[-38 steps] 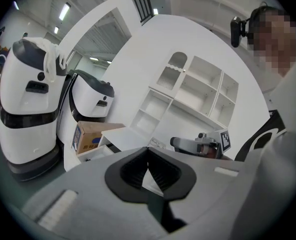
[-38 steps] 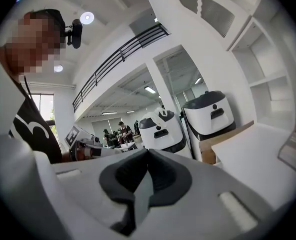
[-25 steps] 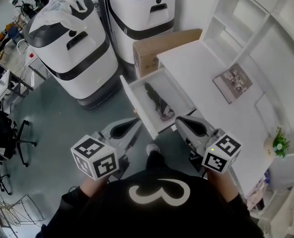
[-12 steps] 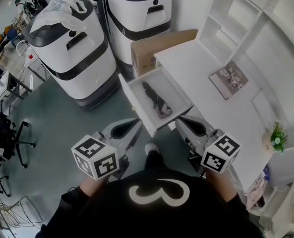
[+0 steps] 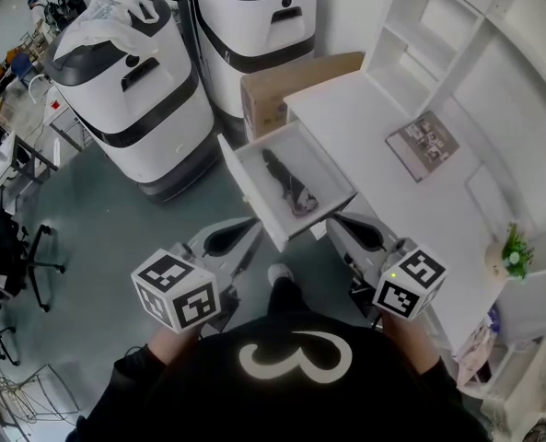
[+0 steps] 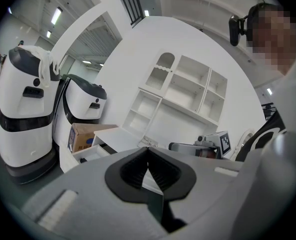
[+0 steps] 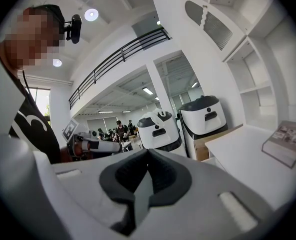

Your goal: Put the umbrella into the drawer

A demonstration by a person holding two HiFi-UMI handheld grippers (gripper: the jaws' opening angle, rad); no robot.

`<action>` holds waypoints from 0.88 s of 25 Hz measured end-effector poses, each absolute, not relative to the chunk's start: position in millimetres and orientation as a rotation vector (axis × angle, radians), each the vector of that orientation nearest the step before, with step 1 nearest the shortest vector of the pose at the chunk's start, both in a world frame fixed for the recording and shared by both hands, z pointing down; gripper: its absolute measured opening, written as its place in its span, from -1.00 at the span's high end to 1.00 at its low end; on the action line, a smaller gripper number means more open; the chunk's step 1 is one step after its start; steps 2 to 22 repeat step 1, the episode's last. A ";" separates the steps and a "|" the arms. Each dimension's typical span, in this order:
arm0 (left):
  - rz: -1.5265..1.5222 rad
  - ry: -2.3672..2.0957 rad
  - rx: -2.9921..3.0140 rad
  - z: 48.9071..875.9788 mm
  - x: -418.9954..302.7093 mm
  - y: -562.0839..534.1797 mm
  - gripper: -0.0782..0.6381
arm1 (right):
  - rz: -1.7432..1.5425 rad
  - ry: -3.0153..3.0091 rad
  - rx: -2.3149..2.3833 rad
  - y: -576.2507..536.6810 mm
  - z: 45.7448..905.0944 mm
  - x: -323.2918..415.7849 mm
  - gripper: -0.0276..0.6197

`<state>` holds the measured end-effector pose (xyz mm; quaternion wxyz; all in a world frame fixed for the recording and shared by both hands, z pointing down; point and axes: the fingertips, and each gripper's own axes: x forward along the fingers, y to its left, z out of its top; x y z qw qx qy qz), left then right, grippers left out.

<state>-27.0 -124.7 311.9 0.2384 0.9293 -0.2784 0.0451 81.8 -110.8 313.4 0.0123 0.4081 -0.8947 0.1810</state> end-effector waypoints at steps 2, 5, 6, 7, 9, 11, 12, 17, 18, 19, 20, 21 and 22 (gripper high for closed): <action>0.124 -0.762 2.545 312.3 -26.7 -125.0 0.76 | 0.565 -2.788 1.273 -110.8 314.1 82.2 0.91; 0.124 -0.762 2.545 312.3 -26.7 -125.0 0.76 | 0.565 -2.788 1.273 -110.8 314.1 82.2 0.91; 0.124 -0.762 2.545 312.3 -26.7 -125.0 0.76 | 0.565 -2.788 1.273 -110.8 314.1 82.2 0.91; 0.124 -0.762 2.545 312.3 -26.7 -125.0 0.76 | 0.565 -2.788 1.273 -110.8 314.1 82.2 0.91; 0.124 -0.762 2.545 312.3 -26.7 -125.0 0.76 | 0.565 -2.788 1.273 -110.8 314.1 82.2 0.91; 0.124 -0.762 2.545 312.3 -26.7 -125.0 0.76 | 0.565 -2.788 1.273 -110.8 314.1 82.2 0.91; 0.124 -0.762 2.545 312.3 -26.7 -125.0 0.76 | 0.565 -2.788 1.273 -110.8 314.1 82.2 0.91; 0.124 -0.762 2.545 312.3 -26.7 -125.0 0.76 | 0.565 -2.788 1.273 -110.8 314.1 82.2 0.91; 0.124 -0.762 2.545 312.3 -26.7 -125.0 0.76 | 0.565 -2.788 1.273 -110.8 314.1 82.2 0.91; 0.124 -0.762 2.545 312.3 -26.7 -125.0 0.76 | 0.565 -2.788 1.273 -110.8 314.1 82.2 0.91; 0.124 -0.762 2.545 312.3 -26.7 -125.0 0.76 | 0.565 -2.788 1.273 -110.8 314.1 82.2 0.91; 0.124 -0.762 2.545 312.3 -26.7 -125.0 0.76 | 0.565 -2.788 1.273 -110.8 314.1 82.2 0.91; 0.124 -0.762 2.545 312.3 -26.7 -125.0 0.76 | 0.565 -2.788 1.273 -110.8 314.1 82.2 0.91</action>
